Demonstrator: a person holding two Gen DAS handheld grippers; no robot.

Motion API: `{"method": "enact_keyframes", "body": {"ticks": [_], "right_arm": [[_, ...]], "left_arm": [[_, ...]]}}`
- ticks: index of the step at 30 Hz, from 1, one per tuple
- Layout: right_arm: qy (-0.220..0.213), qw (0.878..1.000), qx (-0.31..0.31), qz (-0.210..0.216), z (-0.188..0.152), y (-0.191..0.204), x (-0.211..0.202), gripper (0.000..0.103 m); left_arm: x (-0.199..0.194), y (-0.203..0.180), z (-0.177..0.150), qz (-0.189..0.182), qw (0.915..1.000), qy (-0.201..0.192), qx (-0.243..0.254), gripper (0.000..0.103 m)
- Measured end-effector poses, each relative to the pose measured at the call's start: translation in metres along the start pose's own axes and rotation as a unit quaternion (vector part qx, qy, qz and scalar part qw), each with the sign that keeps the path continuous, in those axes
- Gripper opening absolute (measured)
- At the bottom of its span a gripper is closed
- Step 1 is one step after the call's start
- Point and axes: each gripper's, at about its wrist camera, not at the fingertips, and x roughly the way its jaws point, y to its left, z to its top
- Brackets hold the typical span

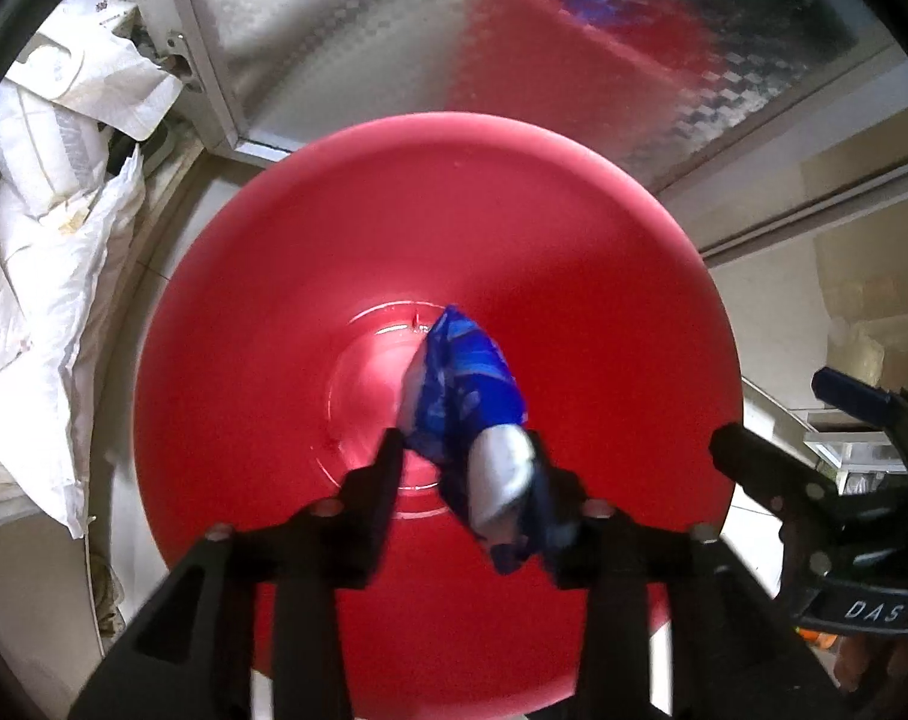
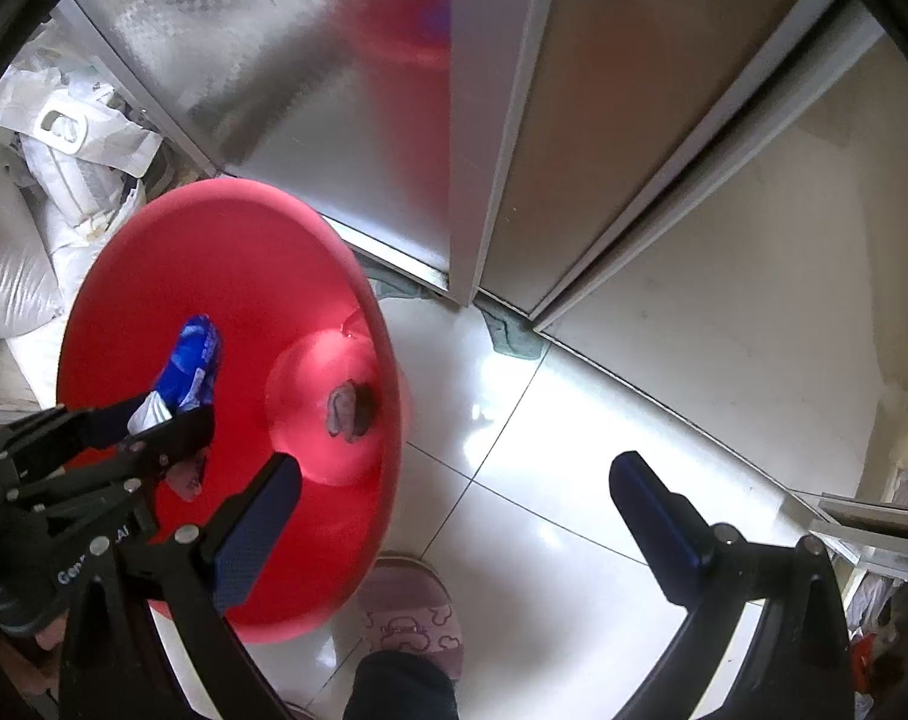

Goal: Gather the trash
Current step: 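Open the left gripper to drop the blue packet into the red bucket, then raise both tools to the counter and grasp the green toothbrush package with the right gripper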

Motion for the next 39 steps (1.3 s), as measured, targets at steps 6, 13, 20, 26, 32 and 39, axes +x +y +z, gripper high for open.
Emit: {"method": "enact_keyframes", "body": {"ticks": [6, 13, 20, 26, 32, 39], "right_arm": [[0.001, 1.000, 0.002, 0.006, -0.001, -0.003, 0.000, 0.102], [-0.006, 1.000, -0.005, 0.012, 0.001, 0.002, -0.006, 0.102], [-0.009, 1.000, -0.002, 0.011, -0.001, 0.001, -0.011, 0.102], [-0.010, 1.000, -0.004, 0.010, -0.003, 0.004, -0.034, 0.102], [-0.039, 0.998, -0.017, 0.038, -0.007, 0.016, -0.106, 0.102], [-0.080, 0.995, -0.025, 0.062, -0.015, 0.034, -0.226, 0.102]], "left_arm": [[0.000, 0.001, 0.003, 0.017, 0.9999, 0.003, 0.001, 0.053], [-0.009, 0.001, 0.000, 0.015, 0.9997, -0.013, -0.017, 0.077], [-0.018, 0.013, -0.005, 0.026, 0.9986, -0.029, -0.035, 0.103], [-0.051, 0.013, -0.012, 0.027, 0.9985, -0.028, -0.038, 0.103], [-0.123, 0.010, -0.021, 0.031, 0.9969, -0.044, -0.057, 0.102], [-0.270, -0.003, -0.034, 0.055, 0.9903, -0.114, -0.056, 0.102]]}}
